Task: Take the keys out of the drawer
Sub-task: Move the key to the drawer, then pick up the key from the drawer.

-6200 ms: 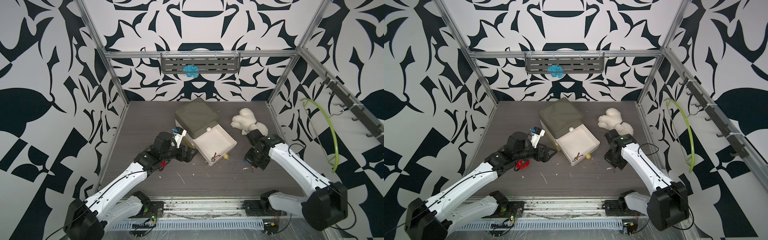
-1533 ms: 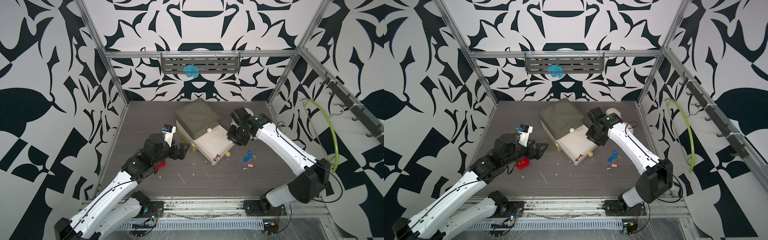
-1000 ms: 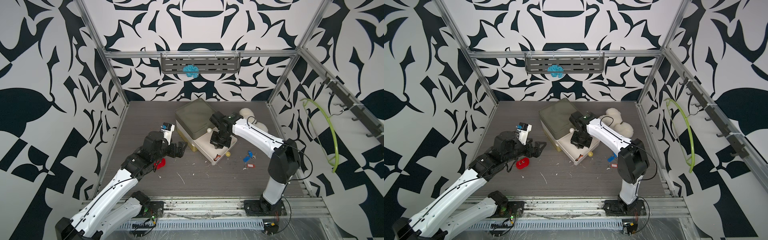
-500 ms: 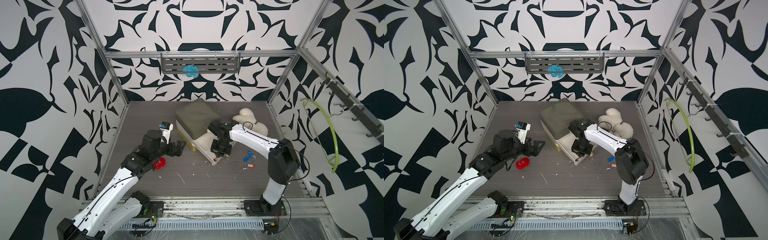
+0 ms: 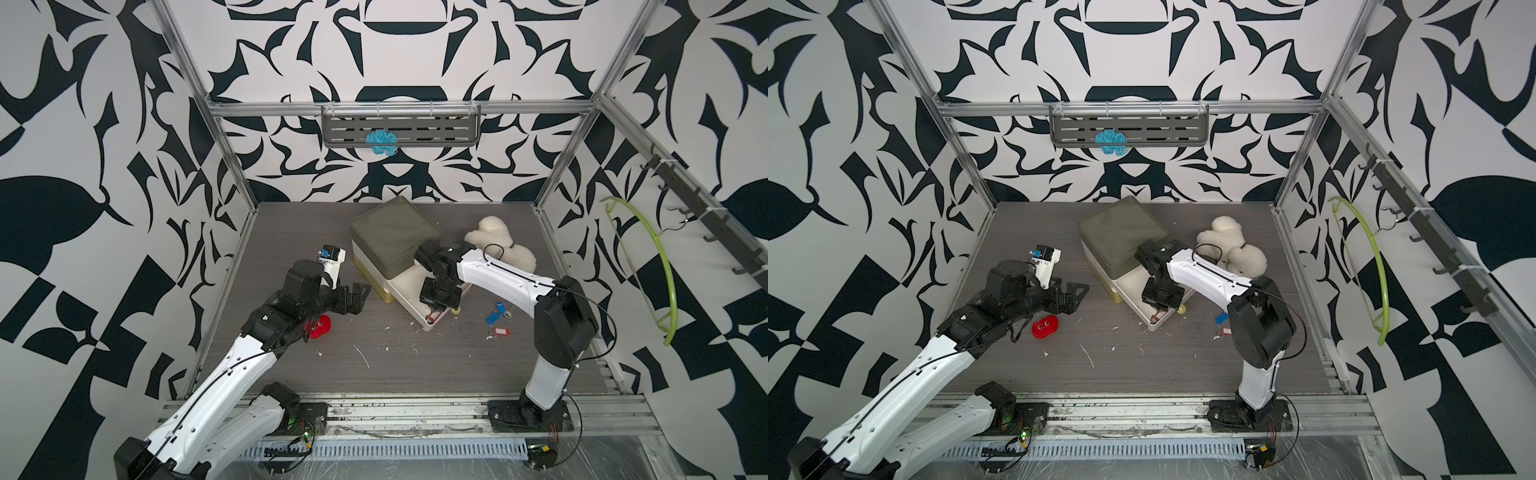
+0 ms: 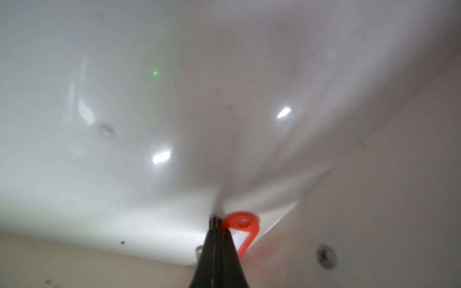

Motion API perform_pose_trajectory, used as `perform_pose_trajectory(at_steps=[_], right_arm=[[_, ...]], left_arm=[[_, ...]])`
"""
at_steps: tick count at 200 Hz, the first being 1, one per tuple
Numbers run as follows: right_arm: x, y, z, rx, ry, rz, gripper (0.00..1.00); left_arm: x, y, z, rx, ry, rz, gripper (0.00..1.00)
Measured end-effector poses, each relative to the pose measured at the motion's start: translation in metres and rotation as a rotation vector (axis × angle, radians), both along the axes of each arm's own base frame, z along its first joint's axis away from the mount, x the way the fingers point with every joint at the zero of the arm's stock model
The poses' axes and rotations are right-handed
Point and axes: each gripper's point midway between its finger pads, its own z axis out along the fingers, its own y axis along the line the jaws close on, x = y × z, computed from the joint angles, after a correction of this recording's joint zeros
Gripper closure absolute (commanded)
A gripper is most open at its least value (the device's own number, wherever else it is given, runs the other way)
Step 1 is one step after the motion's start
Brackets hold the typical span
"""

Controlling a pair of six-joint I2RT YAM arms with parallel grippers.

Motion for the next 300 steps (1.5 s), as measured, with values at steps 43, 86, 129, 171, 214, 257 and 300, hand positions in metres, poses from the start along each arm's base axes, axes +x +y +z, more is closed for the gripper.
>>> perform_pose_trajectory(at_steps=[43,86,129,171,214,257,300], right_arm=[[0.032,-0.003,0.006,0.021,-0.116,-0.041,1.0],[0.048,-0.011,0.009,0.027,-0.157,-0.076,1.0],[0.051,-0.01,0.033,0.076,-0.215,-0.076,0.87],[0.045,-0.008,0.059,0.118,-0.254,-0.046,0.74],[0.027,0.0,0.05,0.086,-0.207,0.007,0.71],[0.022,0.002,0.033,0.044,-0.161,0.029,0.72],[0.022,-0.001,0.018,0.002,-0.133,0.036,0.77]], left_arm=[[-0.002,0.001,-0.001,0.0,0.009,0.003,0.01],[-0.003,0.002,0.0,-0.01,0.014,0.01,0.01],[-0.004,0.002,0.002,-0.022,0.015,0.015,0.01],[-0.005,0.0,0.002,-0.037,0.027,0.012,0.01],[-0.006,0.0,0.001,-0.044,0.034,0.012,0.01],[-0.008,0.0,0.001,-0.046,0.034,0.009,0.01],[-0.01,0.002,0.007,-0.052,0.012,0.006,0.01]])
